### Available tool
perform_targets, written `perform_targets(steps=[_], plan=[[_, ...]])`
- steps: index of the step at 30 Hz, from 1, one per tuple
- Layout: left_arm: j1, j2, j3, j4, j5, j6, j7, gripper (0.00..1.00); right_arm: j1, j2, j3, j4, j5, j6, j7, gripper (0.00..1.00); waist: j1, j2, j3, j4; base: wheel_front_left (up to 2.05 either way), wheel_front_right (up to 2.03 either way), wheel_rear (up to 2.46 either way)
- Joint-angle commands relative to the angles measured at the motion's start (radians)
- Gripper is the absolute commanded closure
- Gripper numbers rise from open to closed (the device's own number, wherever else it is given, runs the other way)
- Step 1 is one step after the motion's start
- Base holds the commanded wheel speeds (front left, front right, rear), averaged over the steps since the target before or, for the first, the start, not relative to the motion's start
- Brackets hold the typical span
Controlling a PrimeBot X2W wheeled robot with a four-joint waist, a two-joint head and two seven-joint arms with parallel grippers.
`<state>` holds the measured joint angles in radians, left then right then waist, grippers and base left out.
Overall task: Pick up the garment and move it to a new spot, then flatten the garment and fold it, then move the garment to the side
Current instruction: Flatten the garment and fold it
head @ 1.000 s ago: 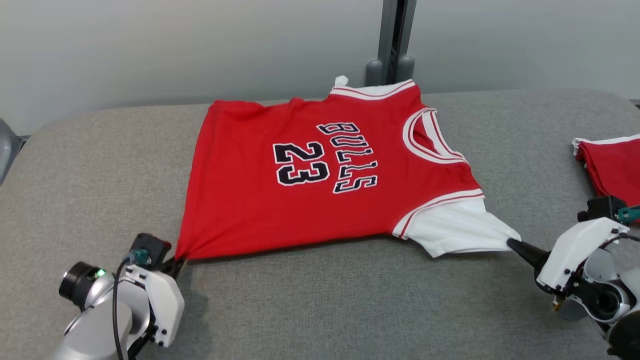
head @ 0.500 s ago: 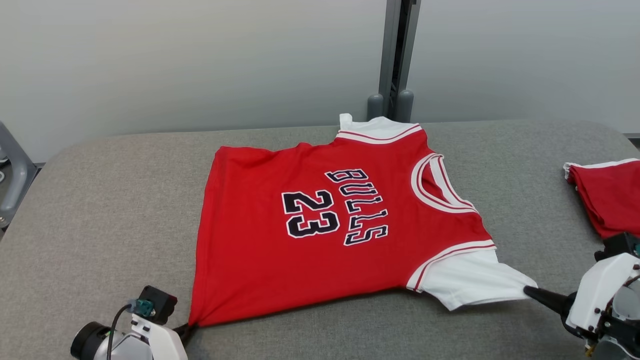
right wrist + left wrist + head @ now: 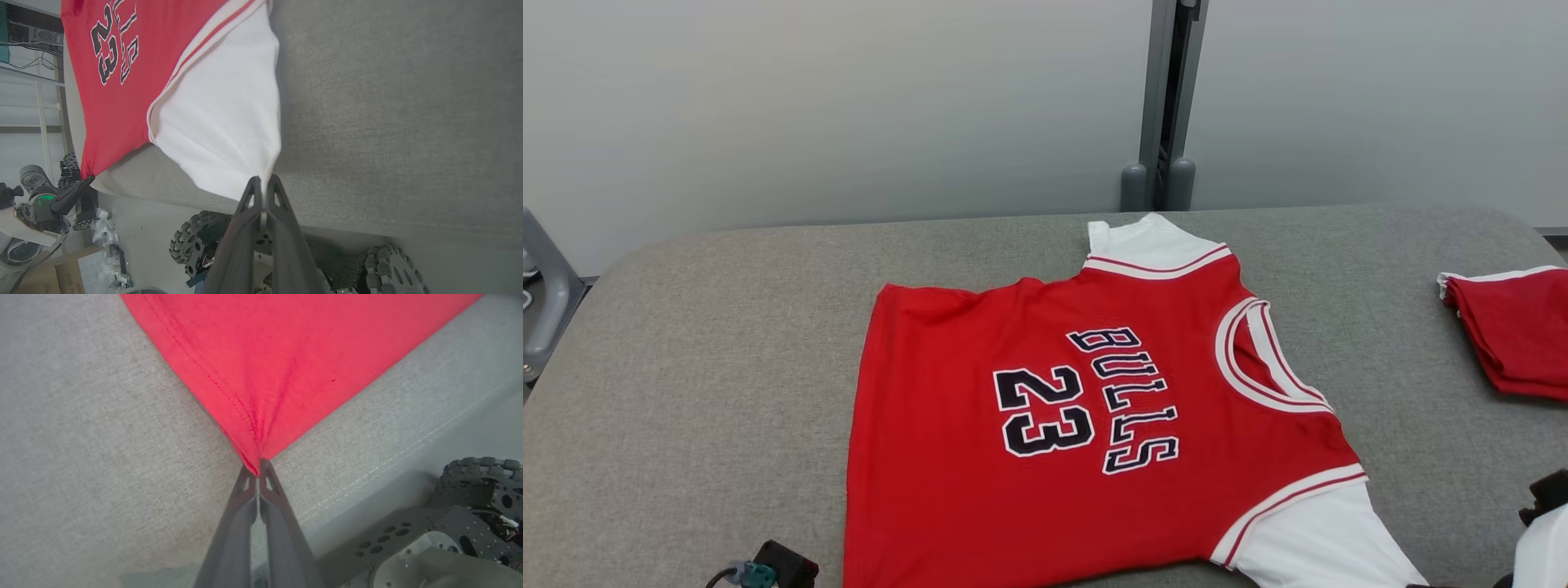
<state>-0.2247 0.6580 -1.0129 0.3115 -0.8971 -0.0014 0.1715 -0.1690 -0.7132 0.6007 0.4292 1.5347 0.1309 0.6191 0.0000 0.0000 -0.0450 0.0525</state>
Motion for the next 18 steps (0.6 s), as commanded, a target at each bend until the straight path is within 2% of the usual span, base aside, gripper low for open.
perform_targets(steps=[1,8,18], plan=[[0.023,0.021,-0.001,-0.03,-0.012,0.011,0.014,1.0,0.023,-0.022,-0.005,-0.012,0.01,0.0,0.01,1.0,0.0,0.0,0.001,-0.001,0.0,0.0,0.0],[0.069,0.092,0.007,-0.204,-0.071,0.048,0.093,1.0,0.066,-0.072,-0.034,-0.093,0.028,0.0,0.006,1.0,0.0,0.0,0.014,0.002,0.0,0.0,0.0],[0.009,0.137,0.053,-0.332,-0.146,0.062,0.186,1.0,-0.021,-0.083,-0.075,-0.159,0.007,0.0,-0.014,1.0,0.0,0.0,0.071,0.022,0.0,0.0,0.0]])
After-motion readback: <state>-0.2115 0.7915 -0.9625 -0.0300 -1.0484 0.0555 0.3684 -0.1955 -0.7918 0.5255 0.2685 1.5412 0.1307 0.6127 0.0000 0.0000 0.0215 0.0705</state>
